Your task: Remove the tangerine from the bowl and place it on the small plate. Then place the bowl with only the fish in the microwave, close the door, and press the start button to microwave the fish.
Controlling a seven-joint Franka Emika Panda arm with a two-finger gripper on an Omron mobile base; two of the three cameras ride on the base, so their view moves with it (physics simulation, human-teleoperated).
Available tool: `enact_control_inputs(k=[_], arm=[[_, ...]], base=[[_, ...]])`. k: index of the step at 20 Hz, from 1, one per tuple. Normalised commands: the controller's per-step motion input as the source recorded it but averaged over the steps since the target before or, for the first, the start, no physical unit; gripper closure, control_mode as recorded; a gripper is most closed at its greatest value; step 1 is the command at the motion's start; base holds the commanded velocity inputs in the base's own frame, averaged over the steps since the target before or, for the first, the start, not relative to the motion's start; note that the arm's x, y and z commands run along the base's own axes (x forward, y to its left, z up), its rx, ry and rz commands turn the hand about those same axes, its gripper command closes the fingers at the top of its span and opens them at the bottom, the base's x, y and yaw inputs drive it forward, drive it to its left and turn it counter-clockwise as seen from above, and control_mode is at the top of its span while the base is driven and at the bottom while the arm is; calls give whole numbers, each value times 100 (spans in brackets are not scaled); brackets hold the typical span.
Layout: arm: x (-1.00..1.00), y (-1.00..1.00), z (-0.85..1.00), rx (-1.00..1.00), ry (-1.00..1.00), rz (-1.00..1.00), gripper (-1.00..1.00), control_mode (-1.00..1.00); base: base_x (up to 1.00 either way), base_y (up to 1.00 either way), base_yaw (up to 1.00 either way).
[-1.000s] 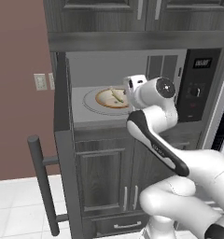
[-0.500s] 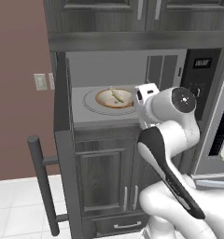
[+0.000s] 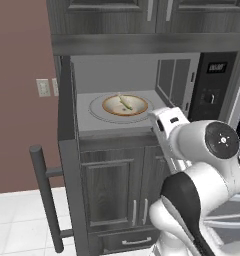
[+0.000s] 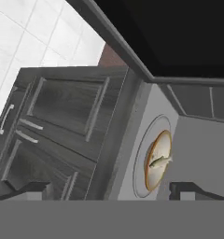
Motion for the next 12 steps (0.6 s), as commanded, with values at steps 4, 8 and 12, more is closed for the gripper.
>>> enact_control_inputs(k=[4, 8, 12], arm=[[-100, 2, 25, -15, -20, 1, -100, -100], [-95, 33, 12, -21, -30, 1, -100, -100], [-98, 36, 0, -19, -28, 1, -100, -100]], base=[[0, 0, 0], [0, 0, 0], [0, 0, 0]])
